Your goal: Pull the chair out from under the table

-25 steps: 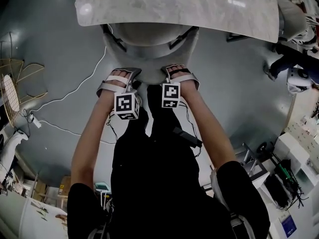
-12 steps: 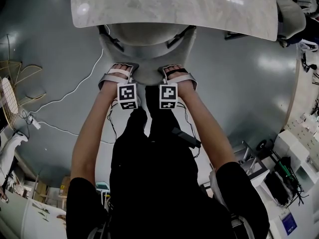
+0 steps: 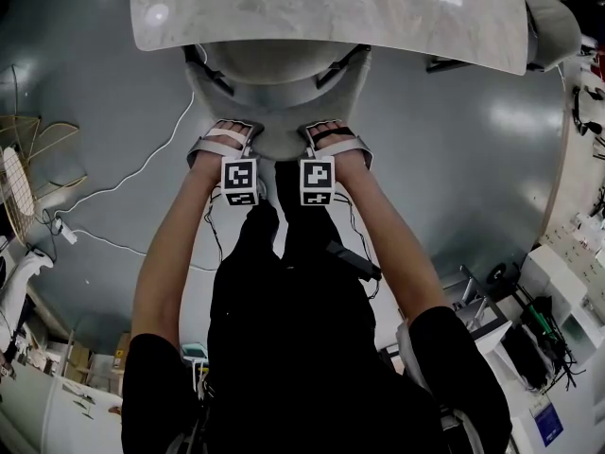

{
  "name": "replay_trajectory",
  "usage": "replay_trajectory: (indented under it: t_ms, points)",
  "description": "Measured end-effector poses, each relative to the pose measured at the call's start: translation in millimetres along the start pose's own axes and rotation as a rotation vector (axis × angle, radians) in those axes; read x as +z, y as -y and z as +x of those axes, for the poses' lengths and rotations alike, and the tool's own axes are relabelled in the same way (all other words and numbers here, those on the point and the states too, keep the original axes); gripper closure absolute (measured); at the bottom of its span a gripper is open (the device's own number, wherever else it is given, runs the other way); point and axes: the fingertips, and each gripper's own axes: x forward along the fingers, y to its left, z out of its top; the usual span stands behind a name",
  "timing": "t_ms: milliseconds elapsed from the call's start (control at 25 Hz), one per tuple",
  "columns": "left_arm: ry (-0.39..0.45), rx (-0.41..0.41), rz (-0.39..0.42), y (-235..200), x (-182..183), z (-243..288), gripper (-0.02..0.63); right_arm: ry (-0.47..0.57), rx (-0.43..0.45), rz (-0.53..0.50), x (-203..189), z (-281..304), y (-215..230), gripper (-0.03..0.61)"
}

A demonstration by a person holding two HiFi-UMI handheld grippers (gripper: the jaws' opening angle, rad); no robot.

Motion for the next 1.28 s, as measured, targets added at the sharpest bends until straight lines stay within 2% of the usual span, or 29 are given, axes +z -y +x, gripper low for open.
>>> replay_trajectory:
  t_ms: [1280]
  points:
    - [-0.01,-0.055,0.034,10,-1,-2,0.529,-0.007,0.019,0.0,3,-1,-5,0.463]
